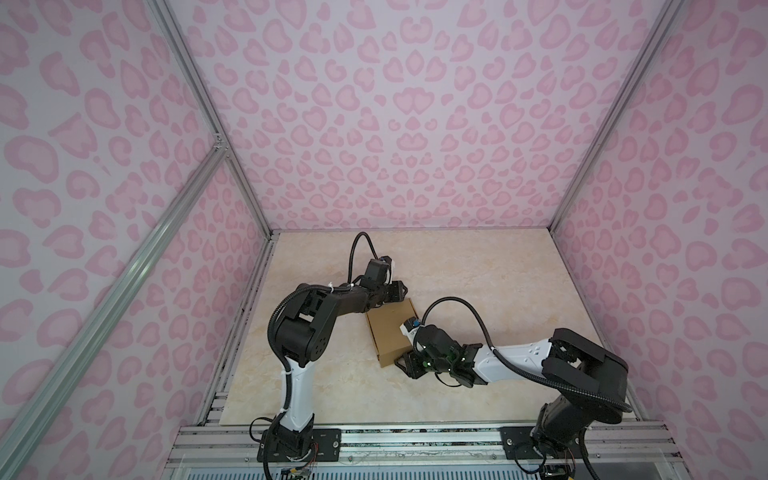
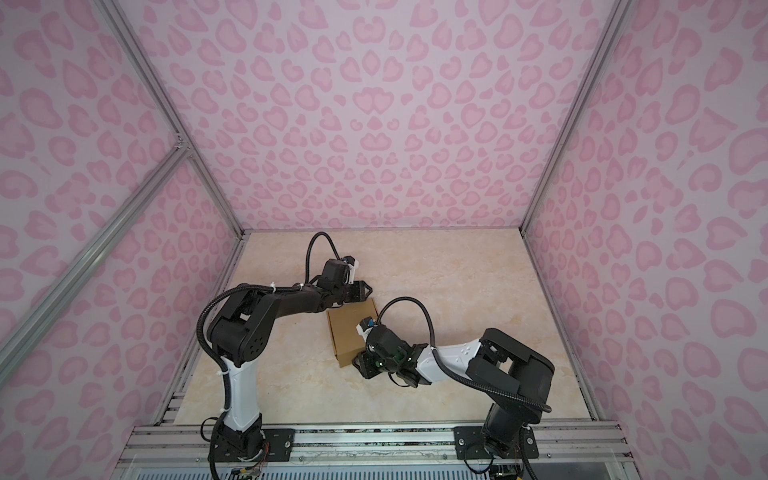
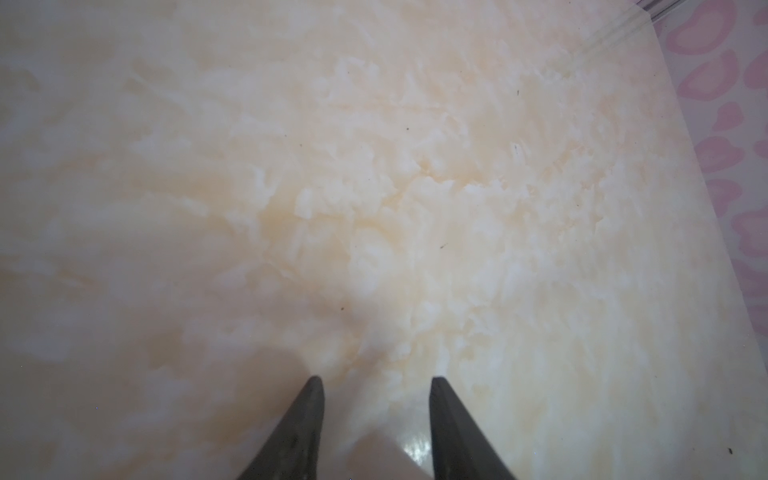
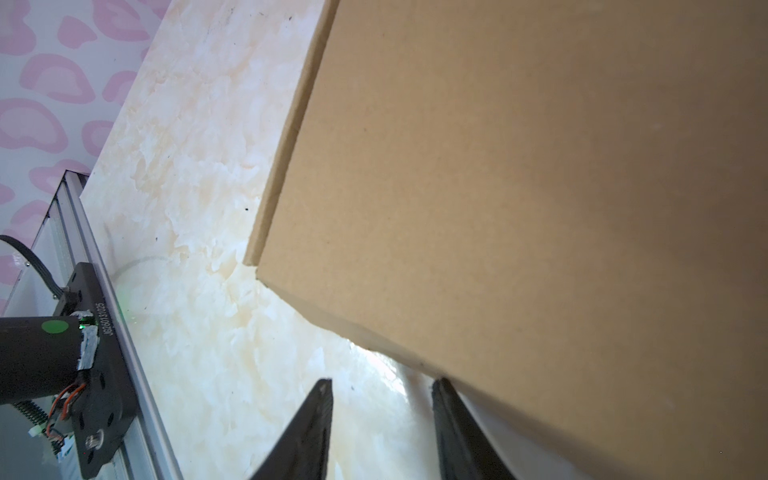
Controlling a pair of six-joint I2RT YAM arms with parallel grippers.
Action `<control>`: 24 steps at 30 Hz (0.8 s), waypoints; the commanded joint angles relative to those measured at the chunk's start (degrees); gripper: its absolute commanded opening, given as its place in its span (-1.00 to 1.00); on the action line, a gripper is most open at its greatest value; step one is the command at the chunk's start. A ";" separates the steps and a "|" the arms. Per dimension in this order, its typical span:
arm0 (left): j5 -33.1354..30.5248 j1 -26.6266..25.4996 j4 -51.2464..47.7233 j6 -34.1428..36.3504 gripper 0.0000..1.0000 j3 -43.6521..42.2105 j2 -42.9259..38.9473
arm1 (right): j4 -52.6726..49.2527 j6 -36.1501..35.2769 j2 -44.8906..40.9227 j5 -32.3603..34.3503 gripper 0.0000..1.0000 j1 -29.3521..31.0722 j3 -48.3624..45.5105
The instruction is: Fold the paper box
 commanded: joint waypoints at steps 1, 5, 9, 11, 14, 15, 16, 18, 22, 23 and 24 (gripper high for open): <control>-1.25 -0.66 -28.06 -0.09 -0.09 -2.32 2.49 | 5.90 -1.28 0.40 4.08 -0.13 -0.41 -0.66; -1.34 -0.75 -28.02 -0.08 -0.09 -2.22 2.49 | 7.49 -1.55 1.24 4.27 -0.13 -1.17 -0.29; -1.35 -0.83 -28.02 0.00 -0.09 -2.32 2.48 | 9.50 -1.91 2.21 4.63 -0.13 -1.68 -0.31; -1.34 -0.83 -28.04 0.00 -0.09 -2.35 2.46 | 10.56 -2.27 2.62 5.06 -0.13 -1.80 -0.39; -1.25 -0.99 -27.90 -0.05 -0.09 -2.32 2.43 | 12.60 -2.57 2.84 6.71 -0.14 -1.90 -1.01; -1.26 -1.01 -27.93 -0.02 -0.09 -2.38 2.48 | 12.89 -2.56 2.95 7.04 -0.14 -1.94 -1.03; -1.25 -1.01 -27.89 -0.02 -0.09 -2.35 2.40 | 13.20 -2.70 3.03 7.64 -0.14 -2.02 -1.04; -1.16 -1.01 -27.85 0.00 -0.09 -2.41 2.35 | 13.09 -3.10 3.39 8.55 -0.14 -2.08 -0.69; -1.07 -1.19 -27.86 0.10 -0.09 -2.40 2.31 | 13.44 -3.99 3.82 11.18 -0.14 -2.34 -0.28; -0.94 -1.19 -27.75 0.09 -0.09 -2.45 2.34 | 13.48 -4.37 3.96 11.26 -0.14 -2.60 0.08; -0.82 -1.30 -27.73 0.12 -0.09 -2.41 2.40 | 13.59 -4.68 4.06 11.08 -0.14 -2.77 0.35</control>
